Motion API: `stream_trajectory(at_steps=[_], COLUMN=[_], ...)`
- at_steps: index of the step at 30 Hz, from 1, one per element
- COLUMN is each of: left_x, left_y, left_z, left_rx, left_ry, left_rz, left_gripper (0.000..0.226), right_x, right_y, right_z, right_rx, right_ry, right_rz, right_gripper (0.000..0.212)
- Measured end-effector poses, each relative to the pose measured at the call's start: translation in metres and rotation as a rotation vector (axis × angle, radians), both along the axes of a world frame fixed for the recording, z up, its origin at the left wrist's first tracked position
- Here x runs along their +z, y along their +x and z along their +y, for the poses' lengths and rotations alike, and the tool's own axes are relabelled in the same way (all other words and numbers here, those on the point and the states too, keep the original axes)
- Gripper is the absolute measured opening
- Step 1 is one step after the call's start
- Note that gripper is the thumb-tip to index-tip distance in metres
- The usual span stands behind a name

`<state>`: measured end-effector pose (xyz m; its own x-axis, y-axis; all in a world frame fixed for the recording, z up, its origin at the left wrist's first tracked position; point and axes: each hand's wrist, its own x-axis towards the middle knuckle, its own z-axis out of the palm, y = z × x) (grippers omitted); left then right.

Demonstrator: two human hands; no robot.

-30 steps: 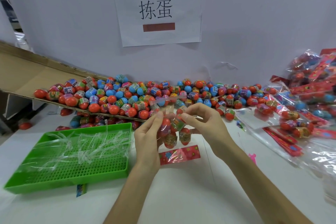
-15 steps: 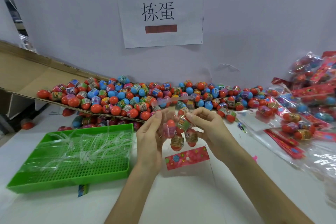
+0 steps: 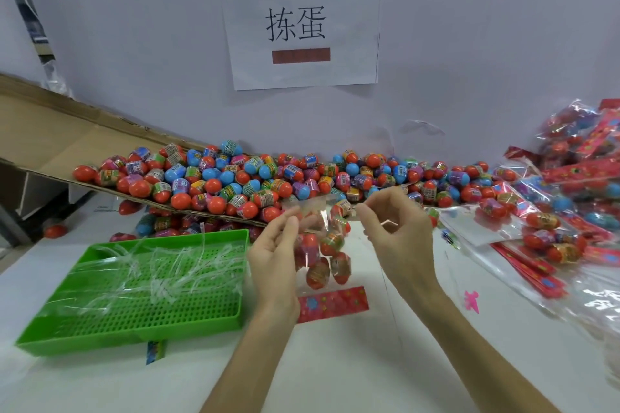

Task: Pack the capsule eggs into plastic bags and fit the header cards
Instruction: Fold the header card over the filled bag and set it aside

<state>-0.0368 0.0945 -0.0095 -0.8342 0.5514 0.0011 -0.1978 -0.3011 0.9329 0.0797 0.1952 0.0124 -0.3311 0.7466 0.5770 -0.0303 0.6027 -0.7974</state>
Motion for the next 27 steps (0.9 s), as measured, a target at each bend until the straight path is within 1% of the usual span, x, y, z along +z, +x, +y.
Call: stream_trajectory(at_steps=[3, 5, 8, 14, 18, 22, 27], left_x=[0.000, 0.000, 0.000, -0.002, -0.004, -0.006, -0.009], left_y=[0.006, 0.010, 0.013, 0.018, 0.020, 0.019, 0.015], left_z=[0.002, 0.002, 0.001, -0.001, -0.001, 0.000, 0.000], left_rx=[-0.041, -0.051, -0.071, -0.095, -0.053, -0.038, -0.012], left_ry=[-0.004, 0.007, 0.035, 0.024, -0.010, -0.035, -0.071], left_rz=[0.152, 0.272, 0.408, 0.569, 0.696, 0.758, 0.836], left_gripper=[0.018, 0.021, 0.022, 0.023, 0.034, 0.036, 0.024], right_x=[-0.003, -0.006, -0.010, -0.009, -0.009, -0.007, -0.004], right_y=[-0.005, -0.007, -0.008, -0.008, -0.007, -0.006, 0.000], right_z=[-0.010, -0.011, -0.010, -0.007, -0.007, -0.005, -0.003], right_rx=[0.066, 0.089, 0.087, 0.076, 0.071, 0.077, 0.090], right_ry=[0.251, 0.334, 0.359, 0.365, 0.371, 0.379, 0.452], right_rz=[-0.027, -0.063, -0.070, -0.073, -0.076, -0.083, -0.088], right_gripper=[0.017, 0.019, 0.015, 0.027, 0.021, 0.015, 0.006])
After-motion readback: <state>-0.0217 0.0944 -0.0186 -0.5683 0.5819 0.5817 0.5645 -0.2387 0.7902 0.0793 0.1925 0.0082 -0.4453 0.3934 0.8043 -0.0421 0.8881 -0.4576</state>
